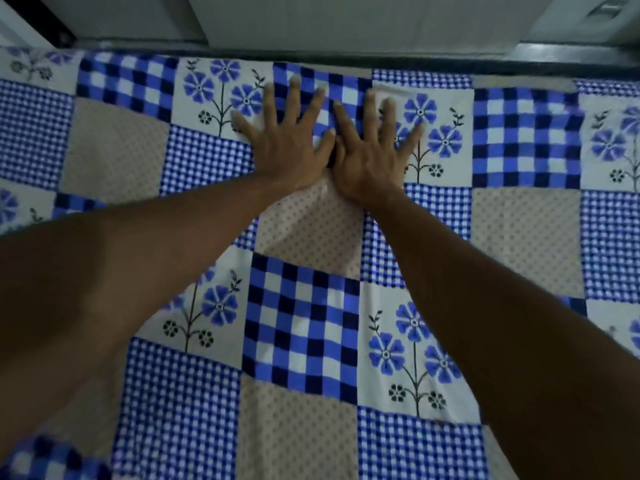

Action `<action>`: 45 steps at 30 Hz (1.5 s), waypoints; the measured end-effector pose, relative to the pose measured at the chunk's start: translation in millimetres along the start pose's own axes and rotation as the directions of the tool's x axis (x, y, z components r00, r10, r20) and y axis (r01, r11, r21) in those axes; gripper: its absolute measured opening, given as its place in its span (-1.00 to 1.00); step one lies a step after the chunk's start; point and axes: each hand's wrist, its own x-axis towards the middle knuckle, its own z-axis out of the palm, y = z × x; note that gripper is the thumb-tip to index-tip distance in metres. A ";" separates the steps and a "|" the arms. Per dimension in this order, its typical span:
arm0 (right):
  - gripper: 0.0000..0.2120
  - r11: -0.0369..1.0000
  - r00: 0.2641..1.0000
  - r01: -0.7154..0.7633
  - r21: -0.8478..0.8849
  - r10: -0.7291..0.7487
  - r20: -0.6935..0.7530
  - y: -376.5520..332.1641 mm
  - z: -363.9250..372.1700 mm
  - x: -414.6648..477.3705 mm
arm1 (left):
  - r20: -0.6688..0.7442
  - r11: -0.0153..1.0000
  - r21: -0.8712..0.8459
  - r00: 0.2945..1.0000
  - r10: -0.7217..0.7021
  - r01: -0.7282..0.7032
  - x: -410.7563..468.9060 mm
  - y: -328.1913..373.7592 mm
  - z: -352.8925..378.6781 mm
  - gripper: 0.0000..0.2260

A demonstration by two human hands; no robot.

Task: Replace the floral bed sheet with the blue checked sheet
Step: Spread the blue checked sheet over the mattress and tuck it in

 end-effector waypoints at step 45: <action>-0.59 0.952 0.937 -0.082 0.295 0.175 -0.304 50.8 -28.8 56.0 | -0.017 0.996 -0.079 0.999 -0.047 0.045 124.8 -3.7 4.7 -0.46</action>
